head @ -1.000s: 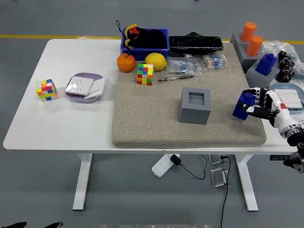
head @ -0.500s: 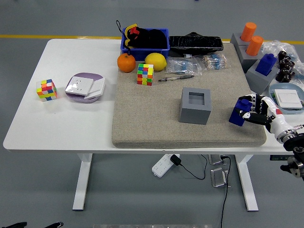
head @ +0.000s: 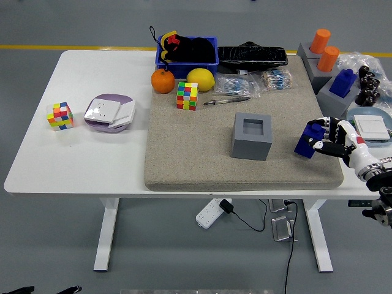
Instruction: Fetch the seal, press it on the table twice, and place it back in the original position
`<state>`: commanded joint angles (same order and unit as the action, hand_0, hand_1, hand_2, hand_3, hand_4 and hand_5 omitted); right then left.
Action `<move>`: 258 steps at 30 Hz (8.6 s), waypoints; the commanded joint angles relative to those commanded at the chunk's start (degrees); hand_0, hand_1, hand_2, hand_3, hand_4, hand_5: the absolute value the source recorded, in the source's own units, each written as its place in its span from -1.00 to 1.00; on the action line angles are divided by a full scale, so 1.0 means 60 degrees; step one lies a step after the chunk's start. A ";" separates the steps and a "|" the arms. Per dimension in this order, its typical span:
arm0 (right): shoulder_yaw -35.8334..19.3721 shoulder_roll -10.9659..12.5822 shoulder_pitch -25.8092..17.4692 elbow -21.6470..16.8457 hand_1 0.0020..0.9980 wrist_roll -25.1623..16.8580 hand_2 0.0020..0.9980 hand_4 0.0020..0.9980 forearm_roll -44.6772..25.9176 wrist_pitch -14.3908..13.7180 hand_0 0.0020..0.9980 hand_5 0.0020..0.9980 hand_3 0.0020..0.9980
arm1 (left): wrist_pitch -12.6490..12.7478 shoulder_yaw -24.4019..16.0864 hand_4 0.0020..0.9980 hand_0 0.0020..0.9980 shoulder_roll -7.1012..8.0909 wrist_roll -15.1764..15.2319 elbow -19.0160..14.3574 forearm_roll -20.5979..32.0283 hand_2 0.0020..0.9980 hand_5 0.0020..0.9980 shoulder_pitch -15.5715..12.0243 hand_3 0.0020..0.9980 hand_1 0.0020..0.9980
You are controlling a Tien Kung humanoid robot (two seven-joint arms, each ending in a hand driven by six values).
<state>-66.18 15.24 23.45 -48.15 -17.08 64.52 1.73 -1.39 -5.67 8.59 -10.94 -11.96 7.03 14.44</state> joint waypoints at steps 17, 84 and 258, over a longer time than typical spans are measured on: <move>0.0510 -0.0094 0.0819 -0.1629 -0.15 0.0185 -0.13 0.36 -0.0465 0.0129 0.12 -1.00 -0.10 | 0.0008 -0.0008 0.37 0.63 0.0070 -0.0003 -0.0004 0.0010 0.53 -0.17 0.0000 0.60 0.57; 0.4486 0.0801 0.3192 -0.1151 -0.19 0.0111 -0.16 0.40 -0.0355 0.0669 0.07 -1.00 -0.14 | -0.0007 0.0023 0.37 0.63 0.0250 0.0005 -0.0004 0.0111 0.53 -0.18 0.0100 0.60 0.57; -0.0808 0.1979 0.0303 -0.1301 0.63 0.1866 0.61 1.00 0.1680 0.1398 0.72 0.09 0.56 | -0.0009 0.0403 0.38 0.63 0.0352 0.0187 0.0046 0.0741 0.53 -0.18 -0.0003 0.60 0.57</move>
<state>-71.03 27.11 25.27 -55.95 -5.88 74.60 10.11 -1.44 -3.25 10.70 -9.82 -11.68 11.48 14.42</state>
